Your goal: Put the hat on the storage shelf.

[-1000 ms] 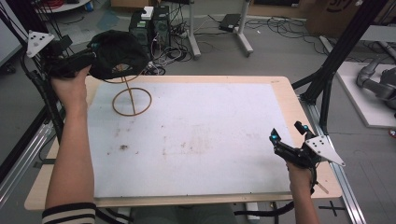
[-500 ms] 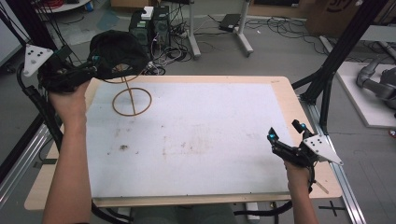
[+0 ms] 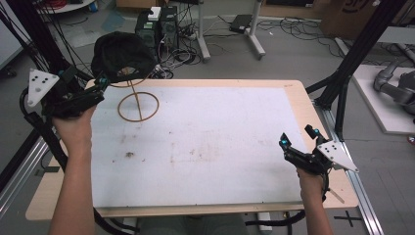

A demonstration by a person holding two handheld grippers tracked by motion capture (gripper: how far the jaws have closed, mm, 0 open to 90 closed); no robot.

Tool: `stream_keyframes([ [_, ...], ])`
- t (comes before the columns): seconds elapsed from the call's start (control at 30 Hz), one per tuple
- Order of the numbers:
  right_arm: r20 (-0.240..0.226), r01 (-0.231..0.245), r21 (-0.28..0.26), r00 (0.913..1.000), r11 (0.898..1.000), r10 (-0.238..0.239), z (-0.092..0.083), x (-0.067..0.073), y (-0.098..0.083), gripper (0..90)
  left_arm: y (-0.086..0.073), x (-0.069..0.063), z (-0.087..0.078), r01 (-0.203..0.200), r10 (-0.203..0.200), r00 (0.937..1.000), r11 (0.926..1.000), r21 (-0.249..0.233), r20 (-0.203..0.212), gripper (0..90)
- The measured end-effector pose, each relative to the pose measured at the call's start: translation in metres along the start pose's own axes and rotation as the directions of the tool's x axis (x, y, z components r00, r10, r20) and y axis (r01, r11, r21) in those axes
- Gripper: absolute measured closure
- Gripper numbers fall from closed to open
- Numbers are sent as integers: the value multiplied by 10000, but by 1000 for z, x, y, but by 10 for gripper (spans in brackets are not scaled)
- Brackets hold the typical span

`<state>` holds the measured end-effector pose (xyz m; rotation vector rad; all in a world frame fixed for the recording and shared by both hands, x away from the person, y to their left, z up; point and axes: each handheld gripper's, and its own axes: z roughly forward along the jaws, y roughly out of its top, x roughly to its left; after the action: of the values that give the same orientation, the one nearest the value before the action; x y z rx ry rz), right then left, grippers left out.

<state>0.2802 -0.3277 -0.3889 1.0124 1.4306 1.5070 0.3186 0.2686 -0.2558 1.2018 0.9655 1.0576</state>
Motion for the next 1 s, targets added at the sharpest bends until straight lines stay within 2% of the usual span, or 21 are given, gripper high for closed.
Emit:
stream_keyframes([
  [0.63, -78, -66, -108, 9999, 9999, 65, 2, 2, 2, 105, -31, 5, -41, -30, 33, 9999, 9998, 183, -144, 114],
  [0.87, -95, 12, -122, 10000, 9999, -13, 2, 3, 2, 105, -45, 3, -49, -312, 312, 9995, 9984, 463, 16, 114],
  [1.0, -76, -36, -94, 10000, 9999, 36, 1, 2, 2, 105, -55, 3, -54, -275, 270, 9996, 9982, 541, 88, 114],
])
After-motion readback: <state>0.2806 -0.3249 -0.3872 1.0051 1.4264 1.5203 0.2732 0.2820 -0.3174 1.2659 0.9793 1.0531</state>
